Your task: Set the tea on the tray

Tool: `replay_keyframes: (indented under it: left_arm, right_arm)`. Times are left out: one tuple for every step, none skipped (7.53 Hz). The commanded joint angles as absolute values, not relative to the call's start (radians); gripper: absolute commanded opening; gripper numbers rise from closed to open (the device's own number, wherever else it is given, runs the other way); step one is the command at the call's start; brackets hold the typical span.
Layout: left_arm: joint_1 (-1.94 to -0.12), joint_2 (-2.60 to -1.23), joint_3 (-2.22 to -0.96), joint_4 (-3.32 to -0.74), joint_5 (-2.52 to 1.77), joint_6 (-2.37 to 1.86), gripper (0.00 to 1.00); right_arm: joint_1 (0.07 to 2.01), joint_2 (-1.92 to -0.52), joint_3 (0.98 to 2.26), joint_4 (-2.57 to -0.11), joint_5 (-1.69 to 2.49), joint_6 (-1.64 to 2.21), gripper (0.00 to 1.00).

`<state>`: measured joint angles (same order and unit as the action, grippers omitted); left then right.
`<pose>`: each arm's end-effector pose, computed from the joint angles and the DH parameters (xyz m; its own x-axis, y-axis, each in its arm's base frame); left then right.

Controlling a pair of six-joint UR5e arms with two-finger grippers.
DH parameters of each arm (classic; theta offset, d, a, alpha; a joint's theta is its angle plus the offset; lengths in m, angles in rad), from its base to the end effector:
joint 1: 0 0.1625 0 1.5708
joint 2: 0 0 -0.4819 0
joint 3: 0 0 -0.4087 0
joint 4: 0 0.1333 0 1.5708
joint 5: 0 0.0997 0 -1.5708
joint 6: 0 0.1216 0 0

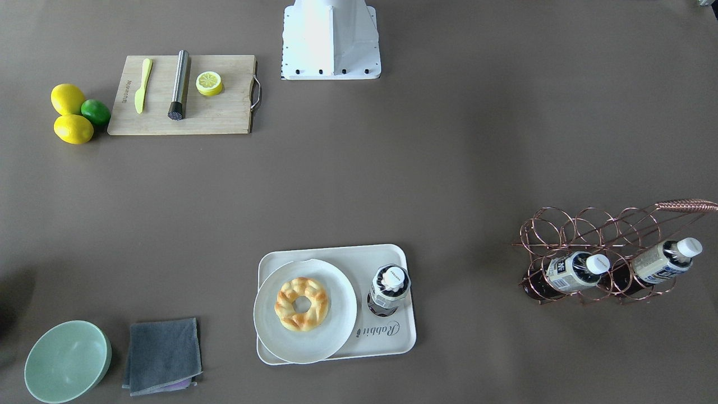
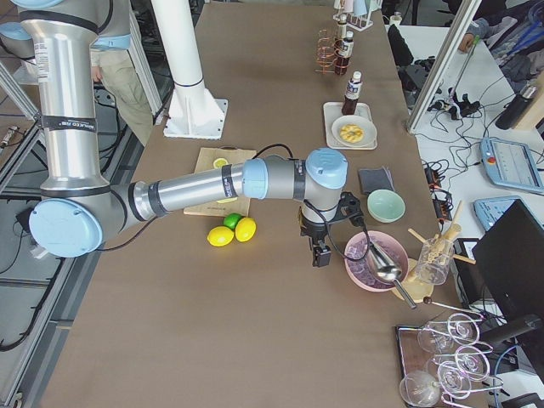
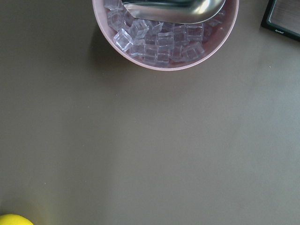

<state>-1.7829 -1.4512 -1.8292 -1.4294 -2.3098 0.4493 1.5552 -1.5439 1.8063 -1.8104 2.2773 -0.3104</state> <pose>-0.1443 -0.4259 0.6745 0.7420 0.2829 -0.6078 -0.1241 0.9489 0.2902 0.0464 -0.5102 0.6284 0.7192 -0.3307 0.6110 0.2471 0.9437 0.2199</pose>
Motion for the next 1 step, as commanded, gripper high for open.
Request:
replay_keyframes:
  left_arm:
    - [-1.778,-1.451,-1.833,-1.431,-2.33,0.449,0.97]
  right_arm:
    - [1.546,-1.555,1.808,-1.81,2.284,-0.304,1.0]
